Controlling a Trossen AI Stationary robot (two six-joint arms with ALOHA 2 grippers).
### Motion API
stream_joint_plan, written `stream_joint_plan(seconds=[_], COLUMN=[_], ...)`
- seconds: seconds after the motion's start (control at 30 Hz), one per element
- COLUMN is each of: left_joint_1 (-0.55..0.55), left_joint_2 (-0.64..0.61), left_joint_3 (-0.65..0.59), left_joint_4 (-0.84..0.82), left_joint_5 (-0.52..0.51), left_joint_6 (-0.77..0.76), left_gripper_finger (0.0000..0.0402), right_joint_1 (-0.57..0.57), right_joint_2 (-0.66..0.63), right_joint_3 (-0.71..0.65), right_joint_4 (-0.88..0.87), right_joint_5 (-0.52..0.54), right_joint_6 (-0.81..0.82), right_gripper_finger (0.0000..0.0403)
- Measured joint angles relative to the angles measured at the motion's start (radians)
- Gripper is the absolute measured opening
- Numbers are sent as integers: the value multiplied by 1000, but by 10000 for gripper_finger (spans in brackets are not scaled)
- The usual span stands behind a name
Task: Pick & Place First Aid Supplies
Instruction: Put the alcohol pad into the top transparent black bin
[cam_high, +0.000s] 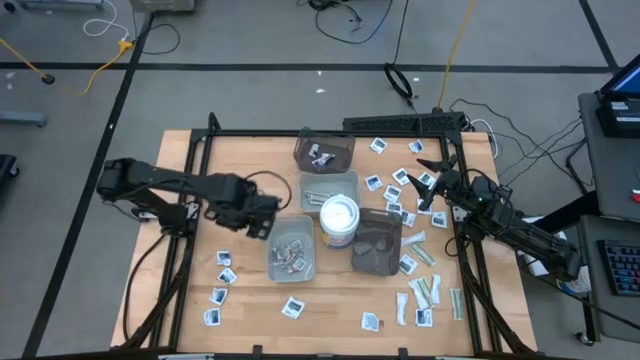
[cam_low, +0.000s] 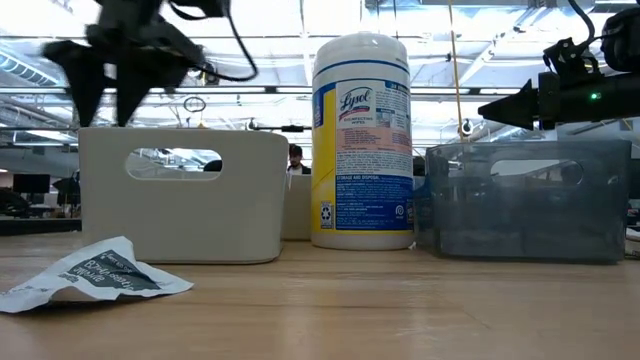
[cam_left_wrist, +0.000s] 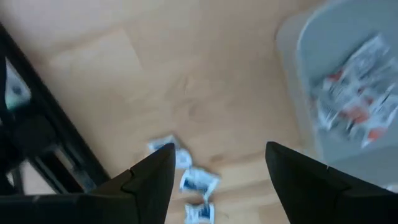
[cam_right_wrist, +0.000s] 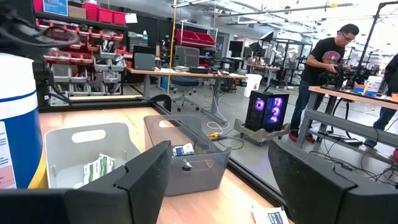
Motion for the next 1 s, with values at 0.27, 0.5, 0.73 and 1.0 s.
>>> stream_joint_plan(seconds=[0.27, 0.5, 0.73, 1.0], left_joint_1=[-214, -342, -348, -347], left_joint_2=[-98, -119, -119, -119], left_joint_3=[-103, -171, -319, -507], left_joint_4=[50, 59, 249, 458], left_joint_5=[13, 37, 85, 82], left_joint_6=[-211, -350, -356, -361], left_gripper_finger=[263, 269, 255, 252], right_joint_1=[0, 0, 0, 0], right_joint_2=[0, 0, 0, 0], right_joint_3=[0, 0, 0, 0], right_joint_4=[0, 0, 0, 0], right_joint_5=[0, 0, 0, 0], right_joint_6=[0, 0, 0, 0], right_gripper_finger=[263, 263, 263, 263])
